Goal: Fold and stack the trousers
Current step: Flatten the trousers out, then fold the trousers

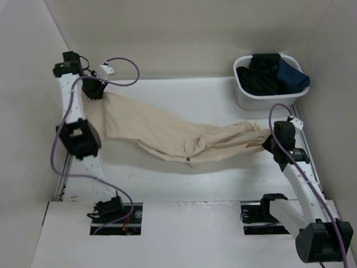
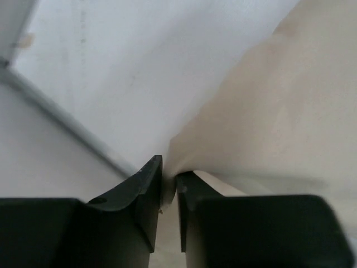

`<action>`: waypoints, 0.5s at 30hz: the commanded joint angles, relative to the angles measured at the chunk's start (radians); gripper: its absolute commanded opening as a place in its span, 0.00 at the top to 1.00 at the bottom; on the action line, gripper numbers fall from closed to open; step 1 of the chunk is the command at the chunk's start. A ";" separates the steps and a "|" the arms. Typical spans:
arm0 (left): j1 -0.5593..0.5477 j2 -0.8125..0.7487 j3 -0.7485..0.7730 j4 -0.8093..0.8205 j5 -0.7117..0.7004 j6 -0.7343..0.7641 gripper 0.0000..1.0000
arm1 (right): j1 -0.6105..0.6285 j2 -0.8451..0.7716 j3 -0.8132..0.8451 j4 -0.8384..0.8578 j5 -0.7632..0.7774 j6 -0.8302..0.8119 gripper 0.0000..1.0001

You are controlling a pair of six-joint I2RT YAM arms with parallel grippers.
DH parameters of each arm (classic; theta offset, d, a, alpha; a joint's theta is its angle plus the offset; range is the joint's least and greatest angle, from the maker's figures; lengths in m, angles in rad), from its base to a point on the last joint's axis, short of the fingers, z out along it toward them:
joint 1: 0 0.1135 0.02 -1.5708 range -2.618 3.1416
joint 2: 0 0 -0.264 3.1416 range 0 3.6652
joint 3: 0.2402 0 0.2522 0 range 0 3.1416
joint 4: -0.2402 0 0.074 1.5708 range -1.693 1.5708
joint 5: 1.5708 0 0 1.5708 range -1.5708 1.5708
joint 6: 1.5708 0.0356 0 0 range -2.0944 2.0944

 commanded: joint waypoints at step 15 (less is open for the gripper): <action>0.015 -0.304 -0.641 0.359 -0.178 -0.167 0.36 | 0.156 0.073 0.080 0.015 0.065 0.000 0.98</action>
